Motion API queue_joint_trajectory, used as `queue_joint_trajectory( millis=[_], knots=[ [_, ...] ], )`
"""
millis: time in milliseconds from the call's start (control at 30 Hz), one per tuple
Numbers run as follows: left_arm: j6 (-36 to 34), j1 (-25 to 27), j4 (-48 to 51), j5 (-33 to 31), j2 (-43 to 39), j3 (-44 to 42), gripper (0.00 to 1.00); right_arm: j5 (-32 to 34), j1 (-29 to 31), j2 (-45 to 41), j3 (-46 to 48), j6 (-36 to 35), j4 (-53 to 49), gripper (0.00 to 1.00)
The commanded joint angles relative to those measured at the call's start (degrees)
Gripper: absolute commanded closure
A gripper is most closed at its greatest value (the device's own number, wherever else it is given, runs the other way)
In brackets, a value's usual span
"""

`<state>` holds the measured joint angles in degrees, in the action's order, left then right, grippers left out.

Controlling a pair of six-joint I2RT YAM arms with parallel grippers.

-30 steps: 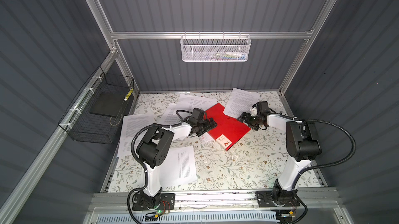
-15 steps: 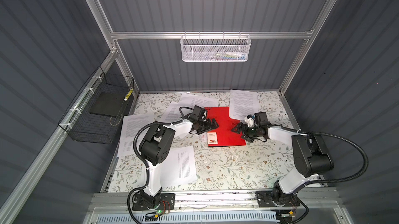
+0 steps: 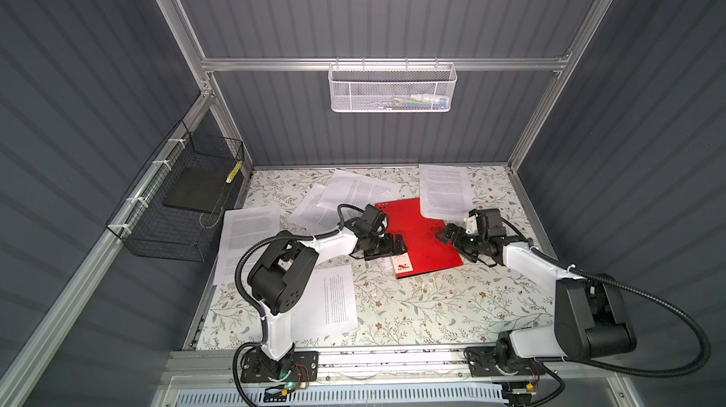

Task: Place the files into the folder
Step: 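Reach both grippers to the red folder's edges and grasp its cover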

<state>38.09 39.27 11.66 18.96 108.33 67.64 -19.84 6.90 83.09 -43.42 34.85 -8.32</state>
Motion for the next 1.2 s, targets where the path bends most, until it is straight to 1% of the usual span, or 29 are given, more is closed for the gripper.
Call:
queue_joint_trajectory(
  millis=[0,67,233,267,367,400,500,567,667,800,1033,1167],
  knots=[
    [1.01,-0.81,2.01,-2.07,0.73,3.38,0.0,2.56,-0.79,4.54,-4.08,-2.9,-1.34,0.01],
    [1.29,-1.24,1.37,-1.52,2.14,5.19,0.0,1.25,-1.0,7.6,-6.13,-3.29,-0.92,0.01],
    [1.37,-2.67,0.61,-0.51,6.83,9.7,0.01,1.2,-1.77,13.25,-8.9,-2.02,1.33,0.01],
    [1.1,-2.77,0.66,-0.5,7.86,10.65,0.01,-1.04,-1.87,14.05,-9.24,-1.88,1.81,0.01],
    [-0.3,-2.84,2.2,-0.5,10.2,12.87,0.01,-0.95,-1.93,15.98,-10.77,-1.77,1.64,0.01],
    [-0.5,-2.91,2.65,-0.5,10.81,15.4,0.01,-1.07,-1.97,16.43,-11.14,-1.77,1.58,0.01],
    [-1.46,-2.88,3.39,1.28,12.33,16.55,0.01,-1.28,-1.86,17.78,-12.74,-2.29,-0.25,0.01],
    [-2.08,-2.94,3.94,1.6,13.18,17.12,0.0,-0.97,-1.89,18.26,-12.77,-2.48,-0.39,0.01],
    [-3.16,-2.97,4.38,2.07,14.03,17.78,0.01,-2.19,-1.8,19.5,-13.59,-3.28,-1.69,0.01],
    [-4.98,-2.97,5.82,2.66,15.43,19.58,0.0,-5.52,-1.78,18.81,-12.59,-3.04,-0.68,0.01],
    [-7.49,-3.49,8.14,2.67,17.06,21.43,0.0,-13.68,-1.8,16.23,-10.98,-2.46,1.21,0.01],
    [-8.81,-3.66,9.46,2.49,17.5,21.88,0.0,-14.0,-1.19,12.22,-9.95,-2.43,0.64,0.01]
  ],
)
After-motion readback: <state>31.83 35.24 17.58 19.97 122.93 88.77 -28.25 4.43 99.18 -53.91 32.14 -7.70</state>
